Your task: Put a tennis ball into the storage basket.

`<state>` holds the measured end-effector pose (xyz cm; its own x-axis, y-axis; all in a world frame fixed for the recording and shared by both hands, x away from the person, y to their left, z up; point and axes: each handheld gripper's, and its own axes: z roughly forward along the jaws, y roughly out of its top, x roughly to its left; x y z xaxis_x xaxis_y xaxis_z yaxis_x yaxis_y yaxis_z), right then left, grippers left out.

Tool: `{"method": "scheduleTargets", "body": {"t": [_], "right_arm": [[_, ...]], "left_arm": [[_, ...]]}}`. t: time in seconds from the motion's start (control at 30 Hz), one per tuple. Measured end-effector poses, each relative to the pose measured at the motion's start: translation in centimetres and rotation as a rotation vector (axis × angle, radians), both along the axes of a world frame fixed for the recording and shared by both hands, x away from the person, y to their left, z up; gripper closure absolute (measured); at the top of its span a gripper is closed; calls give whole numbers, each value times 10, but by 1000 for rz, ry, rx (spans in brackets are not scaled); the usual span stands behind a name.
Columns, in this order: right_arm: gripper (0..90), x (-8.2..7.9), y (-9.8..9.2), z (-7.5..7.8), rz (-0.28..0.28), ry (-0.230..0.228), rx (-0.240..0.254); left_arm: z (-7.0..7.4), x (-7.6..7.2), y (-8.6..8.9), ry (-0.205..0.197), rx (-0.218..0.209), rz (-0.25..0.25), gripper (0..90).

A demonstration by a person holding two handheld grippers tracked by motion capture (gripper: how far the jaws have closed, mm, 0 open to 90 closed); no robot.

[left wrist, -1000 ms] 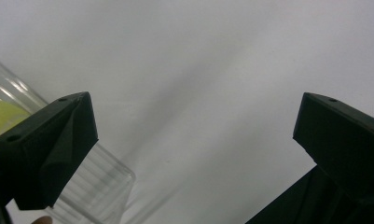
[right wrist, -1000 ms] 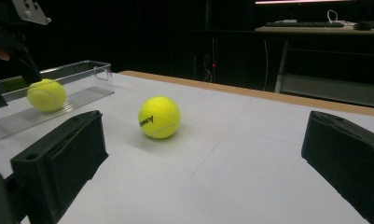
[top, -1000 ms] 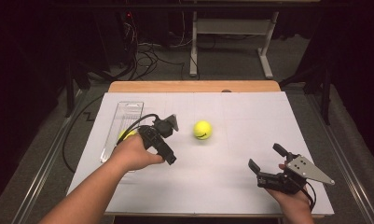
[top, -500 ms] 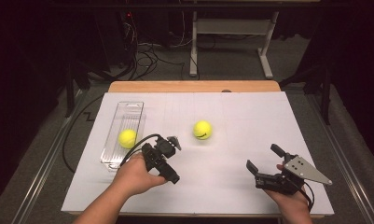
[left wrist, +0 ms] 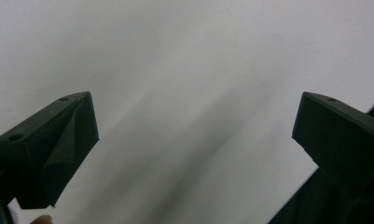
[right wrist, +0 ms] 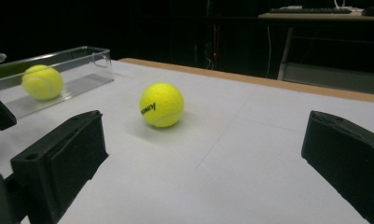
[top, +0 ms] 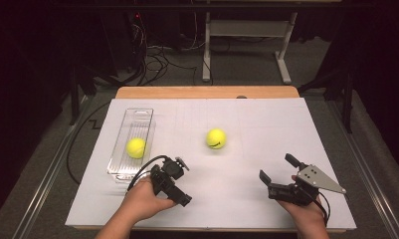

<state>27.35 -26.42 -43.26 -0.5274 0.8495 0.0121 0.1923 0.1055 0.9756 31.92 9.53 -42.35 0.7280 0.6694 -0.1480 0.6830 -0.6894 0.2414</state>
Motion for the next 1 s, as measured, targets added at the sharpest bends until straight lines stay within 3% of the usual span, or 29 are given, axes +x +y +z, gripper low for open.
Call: {"method": "scheduleTargets", "body": {"t": [0.07, 0.17, 0.33, 0.63, 0.83, 1.0], "right_arm": [[2, 2, 3, -2, 4, 6, -12], [2, 3, 7, -3, 10, 8, -25], [2, 6, 11, -7, 12, 29, -35], [2, 15, 30, -11, 37, 46, -61], [2, 19, 37, -7, 59, 65, -27], [4, 24, 43, 0, 64, 68, -62]], "left_arm": [[-2, 2, 3, -5, -44, 22, 8], [-5, 1, 3, -19, -34, 29, 8], [-5, 1, 7, -13, -64, 34, 8], [-4, -1, 10, -18, -69, 42, 8], [2, -2, 16, -27, -96, 55, 8], [1, -2, 15, -25, -90, 48, 8]]}}
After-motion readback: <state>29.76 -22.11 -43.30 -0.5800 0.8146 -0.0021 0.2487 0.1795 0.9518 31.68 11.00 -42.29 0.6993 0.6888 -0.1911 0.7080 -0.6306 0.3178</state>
